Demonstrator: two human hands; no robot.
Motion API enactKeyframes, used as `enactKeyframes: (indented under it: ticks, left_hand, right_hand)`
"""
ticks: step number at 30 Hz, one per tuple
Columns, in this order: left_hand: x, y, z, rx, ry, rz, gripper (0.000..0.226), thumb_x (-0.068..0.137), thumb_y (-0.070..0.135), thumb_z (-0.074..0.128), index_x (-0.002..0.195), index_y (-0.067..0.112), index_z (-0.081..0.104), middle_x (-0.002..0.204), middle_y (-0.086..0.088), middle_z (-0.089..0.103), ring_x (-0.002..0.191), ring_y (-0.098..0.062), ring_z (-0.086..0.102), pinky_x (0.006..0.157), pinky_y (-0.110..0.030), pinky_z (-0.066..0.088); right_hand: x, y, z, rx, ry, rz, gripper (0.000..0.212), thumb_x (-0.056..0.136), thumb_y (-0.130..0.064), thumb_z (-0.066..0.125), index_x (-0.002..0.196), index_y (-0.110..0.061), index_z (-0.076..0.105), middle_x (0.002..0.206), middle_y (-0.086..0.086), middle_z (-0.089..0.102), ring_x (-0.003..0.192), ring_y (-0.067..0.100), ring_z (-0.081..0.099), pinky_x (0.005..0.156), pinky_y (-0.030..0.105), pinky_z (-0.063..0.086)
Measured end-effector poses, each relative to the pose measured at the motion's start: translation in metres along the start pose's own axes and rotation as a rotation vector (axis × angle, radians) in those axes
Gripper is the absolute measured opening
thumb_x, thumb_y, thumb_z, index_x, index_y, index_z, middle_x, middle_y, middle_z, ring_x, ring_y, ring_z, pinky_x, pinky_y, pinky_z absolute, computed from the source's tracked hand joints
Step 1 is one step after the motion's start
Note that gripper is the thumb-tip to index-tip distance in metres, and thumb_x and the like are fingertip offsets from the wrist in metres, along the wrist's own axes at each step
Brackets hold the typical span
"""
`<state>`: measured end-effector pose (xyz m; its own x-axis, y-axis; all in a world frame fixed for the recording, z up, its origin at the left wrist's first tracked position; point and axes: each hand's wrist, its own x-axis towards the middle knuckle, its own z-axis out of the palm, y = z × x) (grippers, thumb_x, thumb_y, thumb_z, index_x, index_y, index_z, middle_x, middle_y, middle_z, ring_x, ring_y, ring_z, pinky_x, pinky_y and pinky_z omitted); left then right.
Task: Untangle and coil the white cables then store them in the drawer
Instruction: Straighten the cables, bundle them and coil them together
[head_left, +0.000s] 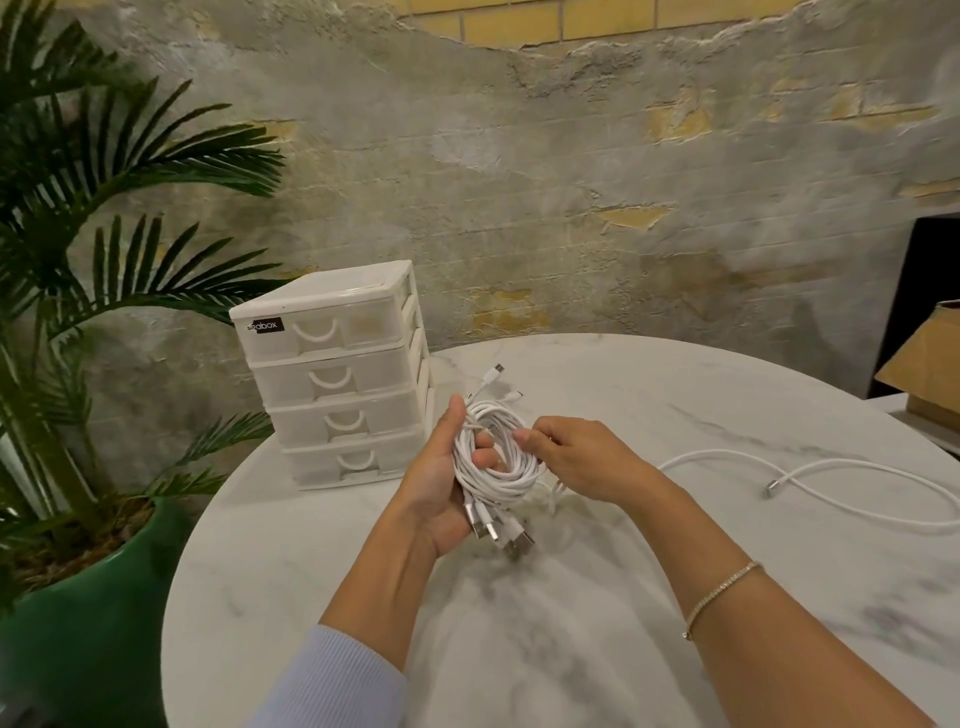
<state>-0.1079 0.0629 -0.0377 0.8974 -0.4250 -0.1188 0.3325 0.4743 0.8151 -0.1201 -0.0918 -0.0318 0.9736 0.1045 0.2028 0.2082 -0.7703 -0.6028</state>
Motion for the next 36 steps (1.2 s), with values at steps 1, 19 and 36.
enactKeyframes:
  ticks: [1, 19, 36]
  left_hand:
    - [0.001, 0.001, 0.001, -0.049, -0.006, 0.006, 0.047, 0.089, 0.050, 0.046, 0.065, 0.010, 0.052, 0.040, 0.003, 0.047, 0.038, -0.010, 0.051, 0.050, -0.021, 0.052]
    - [0.005, 0.003, -0.002, -0.244, 0.116, 0.208, 0.037, 0.085, 0.045, 0.053, 0.067, 0.012, 0.049, 0.043, 0.003, 0.053, 0.042, -0.012, 0.058, 0.056, -0.030, 0.057]
    - [0.000, 0.015, -0.007, -0.244, 0.119, 0.304, 0.031, 0.098, 0.034, 0.039, 0.086, 0.009, 0.052, 0.045, 0.008, 0.047, 0.045, -0.009, 0.053, 0.070, -0.025, 0.041]
  right_hand:
    - [-0.001, -0.001, 0.000, 0.035, 0.009, -0.004, 0.046, 0.098, -0.046, 0.034, 0.063, -0.017, 0.037, 0.062, -0.004, 0.043, 0.065, 0.015, 0.041, 0.060, 0.028, 0.031]
    - [-0.010, -0.015, 0.000, 0.291, -0.201, 0.153, 0.051, 0.101, -0.040, 0.027, 0.092, -0.013, 0.069, 0.077, -0.003, 0.067, 0.070, 0.009, 0.048, 0.074, 0.023, 0.036]
    - [-0.018, -0.030, -0.007, -0.180, -0.365, 0.080, 0.019, 0.089, -0.018, 0.056, 0.101, -0.018, 0.070, 0.073, -0.006, 0.064, 0.065, 0.004, 0.054, 0.061, 0.015, 0.041]
